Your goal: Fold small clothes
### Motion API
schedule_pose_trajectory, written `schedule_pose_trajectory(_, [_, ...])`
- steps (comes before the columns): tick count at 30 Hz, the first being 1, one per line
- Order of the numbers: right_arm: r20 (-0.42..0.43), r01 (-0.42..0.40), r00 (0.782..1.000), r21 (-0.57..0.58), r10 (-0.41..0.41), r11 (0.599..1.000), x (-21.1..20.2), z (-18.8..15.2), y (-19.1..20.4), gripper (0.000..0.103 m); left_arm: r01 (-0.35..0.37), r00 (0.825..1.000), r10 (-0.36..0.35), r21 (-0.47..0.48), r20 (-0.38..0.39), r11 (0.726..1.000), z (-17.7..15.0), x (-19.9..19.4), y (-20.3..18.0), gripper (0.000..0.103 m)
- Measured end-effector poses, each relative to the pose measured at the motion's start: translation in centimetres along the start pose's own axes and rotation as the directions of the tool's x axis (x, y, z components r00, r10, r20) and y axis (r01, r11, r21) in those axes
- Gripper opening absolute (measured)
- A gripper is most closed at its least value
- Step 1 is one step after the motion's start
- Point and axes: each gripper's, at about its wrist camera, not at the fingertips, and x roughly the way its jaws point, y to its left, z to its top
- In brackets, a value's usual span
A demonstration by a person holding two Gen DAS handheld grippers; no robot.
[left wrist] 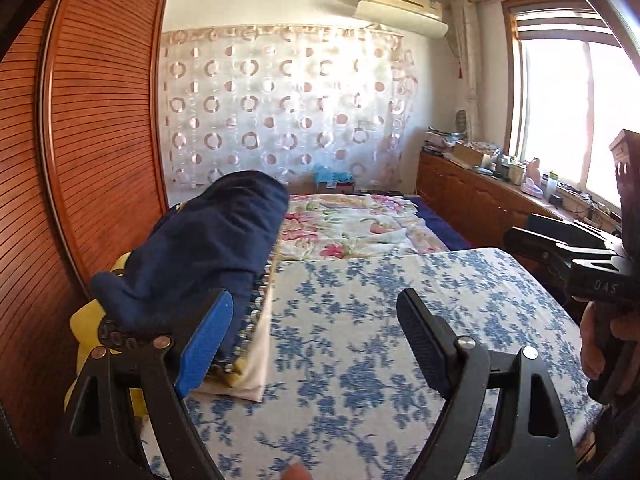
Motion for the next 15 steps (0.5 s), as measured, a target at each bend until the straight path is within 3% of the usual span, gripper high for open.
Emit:
schedule_pose_trajectory(9, [0.047,0.104,0.993,0.072,-0.108,0.992,-6.7,-1.7,1.1,0.087,0.034,0.999,-0.034,0.010,0.007,0.999,1.3,-1.4,-3.6,0.085])
schedule_pose_trajectory(15, [0.052,0.154,0.986,0.094,-0.160,0.984,-7.8,-2.8,2.9,0.087,0.046,0.999,-0.046,0.012,0.012,0.999,1.6,-2.0,-4.7,0.085])
